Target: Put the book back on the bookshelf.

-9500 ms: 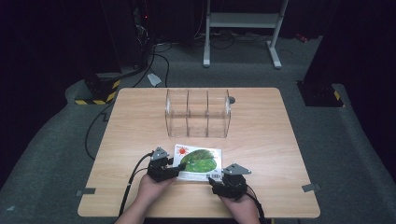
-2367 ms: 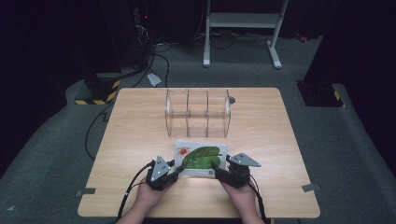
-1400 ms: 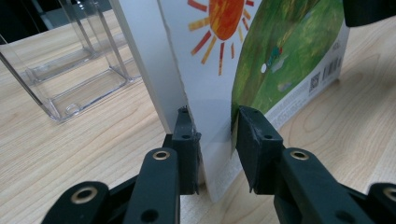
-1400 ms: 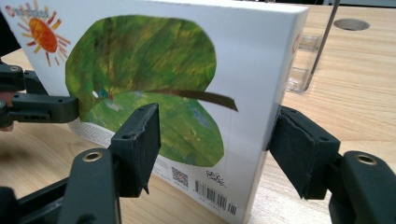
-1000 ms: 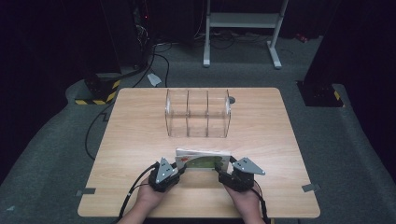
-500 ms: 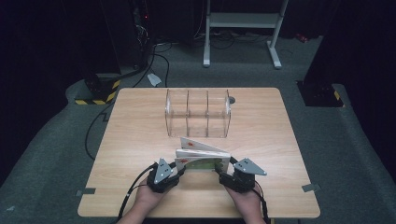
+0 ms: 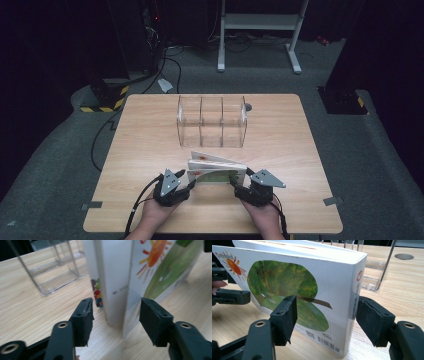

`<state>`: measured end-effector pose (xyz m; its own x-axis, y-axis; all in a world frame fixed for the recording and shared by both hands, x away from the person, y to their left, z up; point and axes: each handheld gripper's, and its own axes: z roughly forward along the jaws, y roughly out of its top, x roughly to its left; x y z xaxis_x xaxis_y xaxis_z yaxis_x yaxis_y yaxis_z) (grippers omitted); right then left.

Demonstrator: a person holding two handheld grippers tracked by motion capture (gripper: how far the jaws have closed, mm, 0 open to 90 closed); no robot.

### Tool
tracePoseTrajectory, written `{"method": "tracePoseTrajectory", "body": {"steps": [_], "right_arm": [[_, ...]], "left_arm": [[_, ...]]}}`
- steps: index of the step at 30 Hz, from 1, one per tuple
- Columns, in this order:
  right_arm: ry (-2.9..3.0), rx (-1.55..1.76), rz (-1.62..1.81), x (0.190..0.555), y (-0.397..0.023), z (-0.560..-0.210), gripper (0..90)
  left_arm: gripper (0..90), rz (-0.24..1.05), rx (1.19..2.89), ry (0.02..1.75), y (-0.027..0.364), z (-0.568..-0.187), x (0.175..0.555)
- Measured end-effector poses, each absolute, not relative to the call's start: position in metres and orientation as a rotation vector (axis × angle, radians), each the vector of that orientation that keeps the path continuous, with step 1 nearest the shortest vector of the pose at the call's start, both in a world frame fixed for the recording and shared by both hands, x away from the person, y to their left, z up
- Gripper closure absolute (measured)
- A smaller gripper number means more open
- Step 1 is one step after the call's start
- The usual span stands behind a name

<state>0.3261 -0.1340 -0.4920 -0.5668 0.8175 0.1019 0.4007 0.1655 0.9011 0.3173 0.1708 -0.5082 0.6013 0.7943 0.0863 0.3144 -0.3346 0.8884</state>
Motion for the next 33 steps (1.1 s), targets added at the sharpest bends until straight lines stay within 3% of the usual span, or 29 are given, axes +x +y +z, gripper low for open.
{"method": "tracePoseTrajectory", "body": {"steps": [7, 23, 33], "right_arm": [[2.050, 1.141, 1.391, 0.328, -0.133, -0.492, 29.4], [2.097, 1.028, 1.449, 0.344, -0.125, -0.481, 24.3], [2.089, 0.995, 1.468, 0.337, -0.129, -0.481, 36.9]], "left_arm": [[35.8, 0.649, 1.878, 0.917, 0.171, -0.508, 0.320], [36.3, 0.648, 1.880, 0.947, 0.171, -0.510, 0.327], [36.6, 0.653, 1.869, 0.969, 0.177, -0.510, 0.330]]}}
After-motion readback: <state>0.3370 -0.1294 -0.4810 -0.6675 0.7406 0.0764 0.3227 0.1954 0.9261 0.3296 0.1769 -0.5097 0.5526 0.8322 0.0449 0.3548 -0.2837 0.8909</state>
